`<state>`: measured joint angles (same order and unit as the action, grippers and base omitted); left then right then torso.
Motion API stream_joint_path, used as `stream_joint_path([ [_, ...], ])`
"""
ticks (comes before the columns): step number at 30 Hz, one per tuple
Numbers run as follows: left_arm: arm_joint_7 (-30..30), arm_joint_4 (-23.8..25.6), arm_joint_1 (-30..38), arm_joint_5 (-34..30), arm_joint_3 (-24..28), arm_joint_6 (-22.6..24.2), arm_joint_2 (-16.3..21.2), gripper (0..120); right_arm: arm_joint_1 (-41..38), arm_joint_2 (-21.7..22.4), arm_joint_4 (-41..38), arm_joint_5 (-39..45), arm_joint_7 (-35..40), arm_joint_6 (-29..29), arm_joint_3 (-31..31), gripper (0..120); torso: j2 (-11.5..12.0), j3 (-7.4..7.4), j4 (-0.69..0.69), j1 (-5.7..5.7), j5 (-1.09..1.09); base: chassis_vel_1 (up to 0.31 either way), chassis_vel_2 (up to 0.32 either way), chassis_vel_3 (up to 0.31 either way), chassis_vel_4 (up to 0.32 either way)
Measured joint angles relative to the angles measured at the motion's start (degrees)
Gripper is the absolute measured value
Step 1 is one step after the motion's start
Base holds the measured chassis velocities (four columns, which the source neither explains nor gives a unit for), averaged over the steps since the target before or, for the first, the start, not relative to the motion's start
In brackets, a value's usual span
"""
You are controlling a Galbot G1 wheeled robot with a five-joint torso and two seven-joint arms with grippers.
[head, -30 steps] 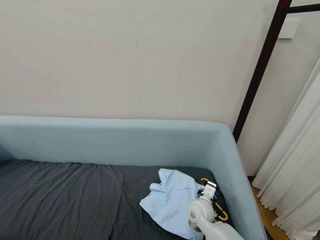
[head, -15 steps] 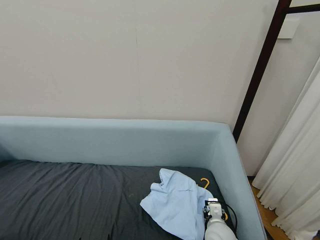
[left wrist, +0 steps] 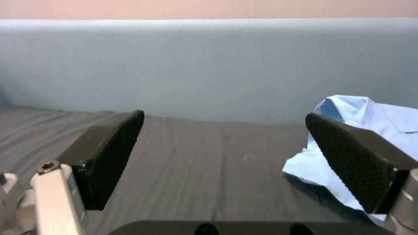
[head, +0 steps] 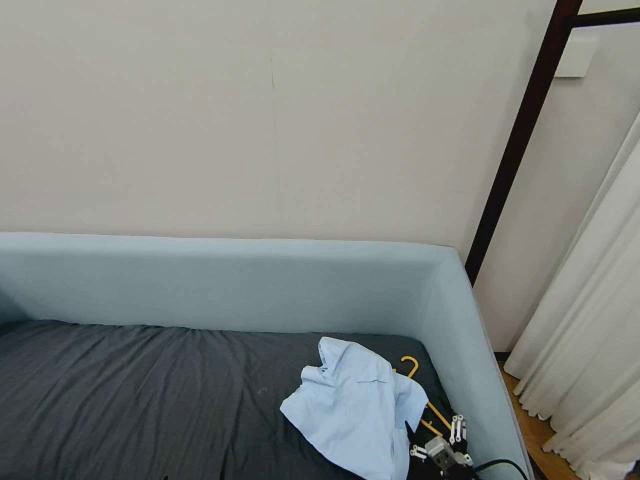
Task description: Pick up the clothes from the sofa and hang them on the clothes hanger.
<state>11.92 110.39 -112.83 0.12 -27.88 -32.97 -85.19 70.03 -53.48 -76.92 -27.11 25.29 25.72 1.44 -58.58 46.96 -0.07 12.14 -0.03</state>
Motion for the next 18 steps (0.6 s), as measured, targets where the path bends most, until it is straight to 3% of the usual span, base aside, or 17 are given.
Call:
stream_joint_path([
  [1,0.0,0.0,0.0,0.0,0.0,0.0,0.0,97,0.0,0.0,0.0,0.0,0.0,0.0,0.0,100,0.0,0.00,0.00,0.00,0.00,0.000,0.000,0.000,0.000],
  [3,0.0,0.0,-0.2,0.0,-0.1,0.0,0.0,98,-2.4,-1.6,6.6,-11.1,1.4,7.0,2.4,100,0.0,0.00,0.00,0.00,0.00,0.000,0.000,0.000,0.000],
  [6,0.0,0.0,-0.3,0.0,-0.1,0.0,-0.2,98,-4.6,-2.6,11.9,-21.1,3.7,11.8,4.2,100,0.0,0.01,0.00,0.00,0.00,0.000,0.000,0.000,0.000],
  [18,-0.1,-0.2,-0.6,0.6,0.1,-0.1,-1.0,98,-7.9,-2.1,23.2,-35.3,12.6,18.3,8.5,100,0.0,0.00,-0.03,0.00,-0.02,0.000,0.000,0.000,0.000],
])
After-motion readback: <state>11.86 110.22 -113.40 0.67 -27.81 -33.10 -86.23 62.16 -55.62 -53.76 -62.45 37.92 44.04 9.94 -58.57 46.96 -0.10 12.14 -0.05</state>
